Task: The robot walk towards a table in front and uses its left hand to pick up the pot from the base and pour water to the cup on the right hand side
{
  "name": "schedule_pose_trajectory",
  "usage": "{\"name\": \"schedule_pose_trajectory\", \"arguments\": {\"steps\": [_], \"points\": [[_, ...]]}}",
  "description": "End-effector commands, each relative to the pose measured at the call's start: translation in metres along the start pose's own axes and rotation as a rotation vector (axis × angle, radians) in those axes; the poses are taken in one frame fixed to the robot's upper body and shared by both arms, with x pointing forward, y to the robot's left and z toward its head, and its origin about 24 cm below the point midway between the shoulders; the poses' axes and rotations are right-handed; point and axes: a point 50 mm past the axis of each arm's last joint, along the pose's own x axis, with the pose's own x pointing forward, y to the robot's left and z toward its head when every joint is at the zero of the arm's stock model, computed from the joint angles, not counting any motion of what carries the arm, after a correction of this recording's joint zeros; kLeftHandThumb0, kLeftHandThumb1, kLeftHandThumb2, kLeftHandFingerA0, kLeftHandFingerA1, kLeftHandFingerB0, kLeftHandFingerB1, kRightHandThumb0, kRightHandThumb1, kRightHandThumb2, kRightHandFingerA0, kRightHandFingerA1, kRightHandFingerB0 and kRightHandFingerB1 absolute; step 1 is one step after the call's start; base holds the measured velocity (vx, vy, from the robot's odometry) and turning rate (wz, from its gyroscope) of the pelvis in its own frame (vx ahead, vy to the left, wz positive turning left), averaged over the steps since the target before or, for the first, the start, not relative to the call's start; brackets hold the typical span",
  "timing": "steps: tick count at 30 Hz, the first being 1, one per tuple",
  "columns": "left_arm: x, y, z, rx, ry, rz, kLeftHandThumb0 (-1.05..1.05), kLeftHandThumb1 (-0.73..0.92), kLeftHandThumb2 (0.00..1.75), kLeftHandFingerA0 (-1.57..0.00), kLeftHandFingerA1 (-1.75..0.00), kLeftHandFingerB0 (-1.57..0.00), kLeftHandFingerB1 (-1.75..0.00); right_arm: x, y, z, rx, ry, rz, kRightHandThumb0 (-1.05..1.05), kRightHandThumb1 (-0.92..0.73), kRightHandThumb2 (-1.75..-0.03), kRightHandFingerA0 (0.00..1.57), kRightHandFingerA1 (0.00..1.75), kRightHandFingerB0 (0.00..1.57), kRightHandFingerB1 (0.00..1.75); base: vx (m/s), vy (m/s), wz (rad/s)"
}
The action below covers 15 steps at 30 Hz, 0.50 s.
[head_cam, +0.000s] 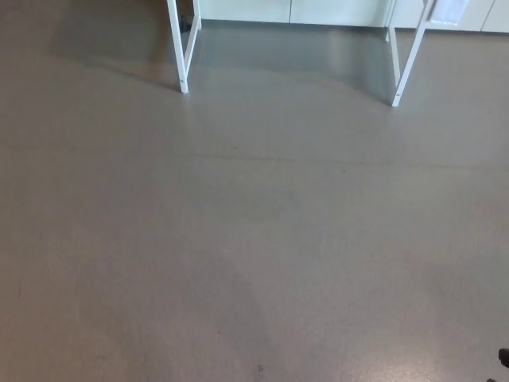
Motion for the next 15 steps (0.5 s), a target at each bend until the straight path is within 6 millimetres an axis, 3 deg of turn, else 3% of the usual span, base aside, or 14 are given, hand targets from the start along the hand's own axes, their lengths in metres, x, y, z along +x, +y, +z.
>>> {"name": "schedule_pose_trajectory", "arguments": {"steps": [1,11,12,15], "points": [[-0.006,0.006,-0.004,-0.015,-0.042,-0.022,-0.11,0.60,0.57,-0.47,-0.40,-0.35,-0.34,-0.004,-0.005,-0.008,0.001,0.009,0.007,-0.25,-0.63,-0.59,0.55,0.48,0.36,0.39,0.00,0.000,0.00],[-0.009,0.008,-0.011,0.013,-0.021,-0.036,-0.14,0.61,0.58,-0.46,-0.40,-0.36,-0.34,-0.004,-0.005,-0.015,0.009,0.037,0.016,-0.25,-0.62,-0.58,0.55,0.48,0.36,0.39,0.02,-0.002,-0.01],[-0.015,0.008,-0.021,0.009,-0.004,-0.034,-0.13,0.61,0.58,-0.47,-0.40,-0.35,-0.34,-0.007,-0.006,-0.021,-0.016,0.050,0.027,-0.27,-0.62,-0.58,0.53,0.48,0.35,0.39,0.00,0.000,0.00],[-0.017,0.007,-0.025,0.037,-0.009,-0.028,-0.21,0.55,0.62,-0.45,-0.43,-0.37,-0.39,-0.008,-0.007,-0.021,-0.055,0.051,0.031,-0.28,-0.63,-0.58,0.58,0.48,0.36,0.38,0.00,-0.012,0.08]]}}
